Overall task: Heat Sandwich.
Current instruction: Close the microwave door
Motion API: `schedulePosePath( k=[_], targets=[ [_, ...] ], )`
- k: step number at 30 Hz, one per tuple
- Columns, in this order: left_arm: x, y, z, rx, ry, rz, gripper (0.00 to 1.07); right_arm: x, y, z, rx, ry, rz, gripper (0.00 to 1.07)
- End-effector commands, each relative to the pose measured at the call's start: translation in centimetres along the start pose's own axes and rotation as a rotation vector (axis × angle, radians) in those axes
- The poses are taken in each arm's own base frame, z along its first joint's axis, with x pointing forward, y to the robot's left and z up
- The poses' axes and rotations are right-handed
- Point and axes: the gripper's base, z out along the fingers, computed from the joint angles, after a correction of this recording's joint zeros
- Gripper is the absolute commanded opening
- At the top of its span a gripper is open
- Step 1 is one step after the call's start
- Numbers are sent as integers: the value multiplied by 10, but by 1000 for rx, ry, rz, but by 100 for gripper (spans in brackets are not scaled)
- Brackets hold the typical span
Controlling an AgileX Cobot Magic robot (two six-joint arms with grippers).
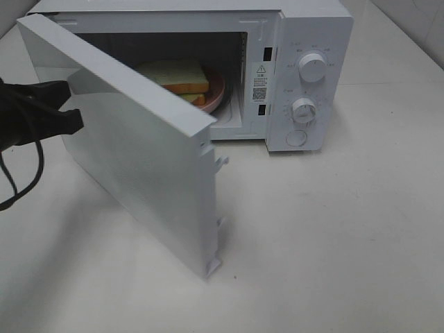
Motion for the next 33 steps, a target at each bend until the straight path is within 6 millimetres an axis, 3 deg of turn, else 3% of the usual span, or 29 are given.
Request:
schedulePosePath(
  k=[1, 26, 33],
  targets=[
    [-4, -8, 7, 14, -24, -13, 0, 2, -1, -4, 8, -32, -1, 75],
    [-9, -85, 82, 157, -37, -24, 0, 2, -1, -4, 8, -32, -1, 75],
    [-13, -98, 98, 181, -35, -25, 0, 2, -1, -4, 8, -32, -1, 75]
  ],
)
